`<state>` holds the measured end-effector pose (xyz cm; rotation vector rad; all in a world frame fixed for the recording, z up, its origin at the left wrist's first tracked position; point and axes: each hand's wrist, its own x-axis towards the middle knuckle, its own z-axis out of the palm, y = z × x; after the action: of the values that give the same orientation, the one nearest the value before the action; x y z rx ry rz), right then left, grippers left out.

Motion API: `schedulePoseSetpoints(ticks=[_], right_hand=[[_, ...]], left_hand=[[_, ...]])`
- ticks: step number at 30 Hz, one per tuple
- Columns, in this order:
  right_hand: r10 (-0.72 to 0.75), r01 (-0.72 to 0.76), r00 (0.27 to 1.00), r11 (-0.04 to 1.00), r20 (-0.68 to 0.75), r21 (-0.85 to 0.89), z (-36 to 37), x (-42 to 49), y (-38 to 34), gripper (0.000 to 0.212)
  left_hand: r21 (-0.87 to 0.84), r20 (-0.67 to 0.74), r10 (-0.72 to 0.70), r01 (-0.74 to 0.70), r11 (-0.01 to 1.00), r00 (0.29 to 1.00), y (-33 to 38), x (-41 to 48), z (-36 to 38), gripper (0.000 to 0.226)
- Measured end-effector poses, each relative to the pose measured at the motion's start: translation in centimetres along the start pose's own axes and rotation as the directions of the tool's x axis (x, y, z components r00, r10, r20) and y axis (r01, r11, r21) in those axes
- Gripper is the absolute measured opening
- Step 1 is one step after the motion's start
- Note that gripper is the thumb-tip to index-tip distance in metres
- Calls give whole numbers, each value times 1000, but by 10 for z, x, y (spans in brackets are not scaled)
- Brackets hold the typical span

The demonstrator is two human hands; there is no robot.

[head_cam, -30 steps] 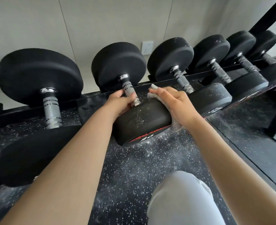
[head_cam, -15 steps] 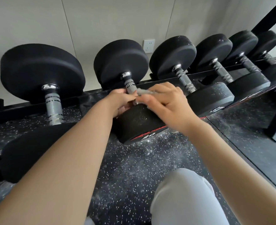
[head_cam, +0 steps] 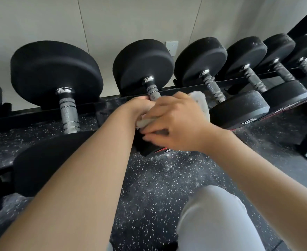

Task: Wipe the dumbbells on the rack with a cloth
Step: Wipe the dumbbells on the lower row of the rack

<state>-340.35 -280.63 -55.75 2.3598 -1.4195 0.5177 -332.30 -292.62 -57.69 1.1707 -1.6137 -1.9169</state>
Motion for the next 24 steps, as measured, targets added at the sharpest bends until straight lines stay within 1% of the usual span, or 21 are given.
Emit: schedulePoseSetpoints(ticks=[2,3,4,5,7,8,9,10,11,13,14,16,17,18,19,21,22,24], right_hand=[[-178,182,977,983,118,-22,6,8,-8,18],[-240,242,958,970,156,6,6,9,-5,18],[-270,265,950,963,159,50,3,9,1,19],[-258,244,957,963,136,113,-2,7,9,20],[-139,116,987,963,77,244,-14,0,24,23],[-66,45,996,958,65,284,-17,-2,26,24],[-20,0,998,960,68,280,-18,-3,23,24],[-6,-12,997,973,77,229,-16,-3,18,23],[-23,5,994,987,105,160,-11,0,11,22],[-112,107,972,994,207,33,1,10,-7,22],[-156,166,951,986,266,-16,7,15,-14,24],[-192,233,918,969,346,-80,16,22,-23,25],[-210,253,914,964,347,-82,19,24,-23,24],[-246,278,915,959,319,-57,20,23,-21,22],[-288,304,916,952,279,-16,19,21,-17,20],[-338,334,919,941,201,54,12,13,-3,17],[-329,316,931,943,156,100,5,8,6,16],[-225,202,972,944,62,261,-9,-4,23,16]], left_hand=[[-13,22,-6,6,1000,1000,0,2,-1,15],[-12,25,-9,9,1000,1000,-1,3,-1,20],[-12,37,-15,16,1000,999,-2,4,0,23],[-20,44,-9,9,1000,999,-4,7,0,21],[-55,73,4,0,998,997,-5,7,0,17],[-80,87,6,1,997,996,-6,8,1,17],[-91,101,8,1,996,995,-6,8,1,17],[-101,91,10,0,995,996,-7,10,2,16],[-106,70,8,-1,994,998,-9,12,1,14],[-67,42,2,1,998,999,-10,19,-2,11],[-44,28,4,-2,999,1000,-12,25,-4,16],[27,17,8,-8,1000,1000,-32,71,-14,41],[51,13,-6,5,999,1000,-44,94,-17,53],[37,-2,-21,21,999,1000,-50,105,-19,56],[9,-10,-41,41,999,999,-46,94,-17,51],[-52,-10,-18,18,998,1000,-25,46,-4,24],[-50,2,4,-4,999,1000,-22,36,-1,19],[-52,23,30,-29,998,999,-23,28,0,25]])
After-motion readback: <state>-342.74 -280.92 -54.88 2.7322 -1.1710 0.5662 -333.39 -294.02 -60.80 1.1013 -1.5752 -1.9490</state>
